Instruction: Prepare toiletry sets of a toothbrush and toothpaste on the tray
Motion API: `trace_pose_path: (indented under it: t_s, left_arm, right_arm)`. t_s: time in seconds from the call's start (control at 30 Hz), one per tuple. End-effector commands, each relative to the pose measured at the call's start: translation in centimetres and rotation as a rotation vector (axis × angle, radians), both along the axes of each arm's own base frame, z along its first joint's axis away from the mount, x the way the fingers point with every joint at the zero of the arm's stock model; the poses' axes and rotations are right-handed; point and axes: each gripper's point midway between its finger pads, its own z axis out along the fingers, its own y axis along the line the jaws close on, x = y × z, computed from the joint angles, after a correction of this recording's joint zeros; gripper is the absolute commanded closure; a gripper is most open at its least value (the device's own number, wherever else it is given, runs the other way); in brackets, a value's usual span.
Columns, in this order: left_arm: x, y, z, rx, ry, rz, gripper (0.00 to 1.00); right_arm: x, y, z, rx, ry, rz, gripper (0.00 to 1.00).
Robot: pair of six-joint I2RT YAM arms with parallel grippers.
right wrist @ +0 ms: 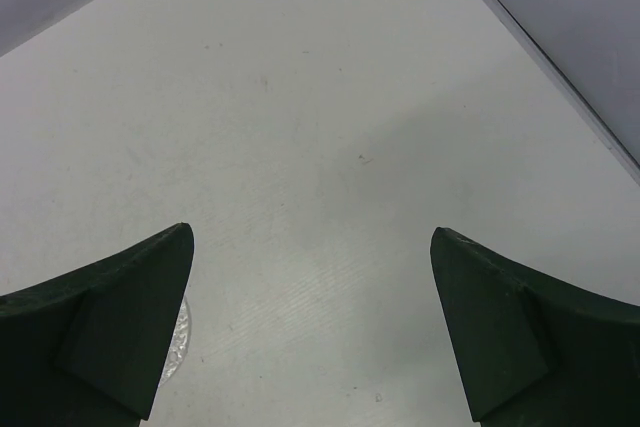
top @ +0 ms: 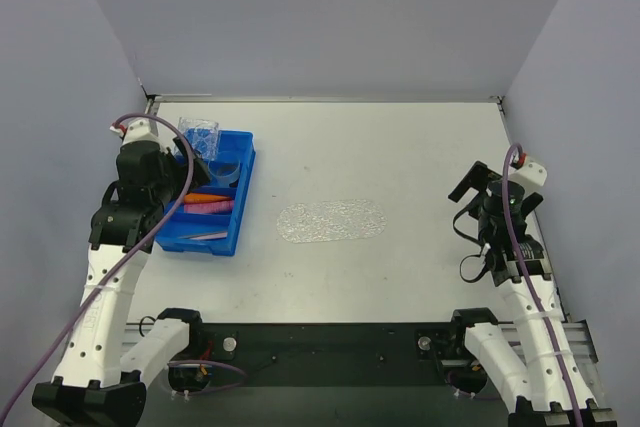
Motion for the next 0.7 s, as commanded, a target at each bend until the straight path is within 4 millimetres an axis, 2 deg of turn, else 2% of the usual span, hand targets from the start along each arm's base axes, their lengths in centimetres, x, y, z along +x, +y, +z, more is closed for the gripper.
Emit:
trace_pose_path:
  t_s: [0.0, 0.2, 0.3, 0.43, 0.67]
  left_arm:
    - [0.3, 0.7, 2.3, 0.016, -0.052, 0.028, 0.06]
    - [0.6, 0.9, 2.5, 0.022, -0.062, 0.041, 0.05]
    - [0.9, 0.3, 3.0, 0.013, -0.097, 0.001, 0.05]
    - [1.3, -0.2, 2.7, 0.004, -0.09, -0.023, 0.04]
    - [1.4, 0.5, -1.0, 0.051, 0.044, -0.03, 0.11]
  right_arm:
    - [0.1, -1.4, 1.5, -0.021, -0.012, -0.081, 0.0]
    - [0.2, -1.4, 1.7, -0.032, -0.003, -0.075, 0.0]
    - [0.1, -1.0, 1.9, -0.055, 0.002, -0.033, 0.0]
    - [-0.3, -0.5, 2.5, -0.077, -0.003, 0.029, 0.02]
    - [-0.1, 2.1, 2.5, -0.082, 0.005, 0.2, 0.14]
